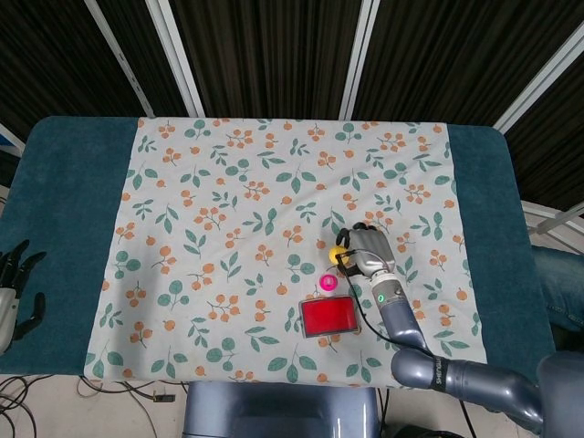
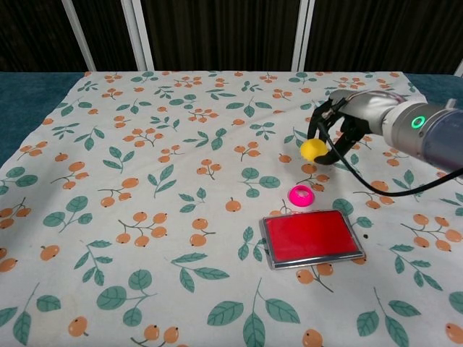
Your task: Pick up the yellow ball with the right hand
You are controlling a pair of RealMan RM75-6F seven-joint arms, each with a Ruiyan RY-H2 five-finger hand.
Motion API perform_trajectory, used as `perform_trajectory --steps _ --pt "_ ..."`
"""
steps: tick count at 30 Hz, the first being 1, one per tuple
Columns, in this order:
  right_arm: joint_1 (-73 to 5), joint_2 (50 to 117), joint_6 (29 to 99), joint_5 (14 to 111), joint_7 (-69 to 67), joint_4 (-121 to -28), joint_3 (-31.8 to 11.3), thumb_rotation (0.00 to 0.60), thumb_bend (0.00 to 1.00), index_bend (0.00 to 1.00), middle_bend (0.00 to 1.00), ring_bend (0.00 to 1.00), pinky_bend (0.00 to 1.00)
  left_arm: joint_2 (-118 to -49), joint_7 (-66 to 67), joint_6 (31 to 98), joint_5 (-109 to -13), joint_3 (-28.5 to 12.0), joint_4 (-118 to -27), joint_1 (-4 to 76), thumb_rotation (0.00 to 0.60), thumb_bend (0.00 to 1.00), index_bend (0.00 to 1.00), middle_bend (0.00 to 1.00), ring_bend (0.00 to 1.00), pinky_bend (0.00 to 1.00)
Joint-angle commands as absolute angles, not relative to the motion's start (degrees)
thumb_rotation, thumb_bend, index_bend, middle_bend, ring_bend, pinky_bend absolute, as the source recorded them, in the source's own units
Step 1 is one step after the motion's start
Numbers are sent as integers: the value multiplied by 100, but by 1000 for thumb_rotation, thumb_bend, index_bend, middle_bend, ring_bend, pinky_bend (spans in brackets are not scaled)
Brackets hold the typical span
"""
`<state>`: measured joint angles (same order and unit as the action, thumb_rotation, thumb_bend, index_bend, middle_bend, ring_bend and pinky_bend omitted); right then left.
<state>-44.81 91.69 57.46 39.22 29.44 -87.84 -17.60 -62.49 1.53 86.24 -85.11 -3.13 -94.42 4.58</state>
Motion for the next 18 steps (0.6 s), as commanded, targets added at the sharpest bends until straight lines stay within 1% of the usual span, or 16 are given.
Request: perform_trajectory --steps 1,9,18 --pt "-4322 8641 5696 3950 2567 -9343 -1996 600 390 518 507 211 225 -6250 159 8633 -8521 -310 -9455 455 600 553 144 0 59 43" --pt "-4302 7718 5383 3733 2280 -10180 -2204 600 390 518 506 211 225 -6255 169 8661 -8541 -299 -9444 439 600 553 144 0 59 43" --pt "-4293 7072 5546 3889 2071 -10945 -2351 600 389 518 507 210 225 -6248 145 8696 -8562 -299 -9436 424 600 553 145 0 59 43"
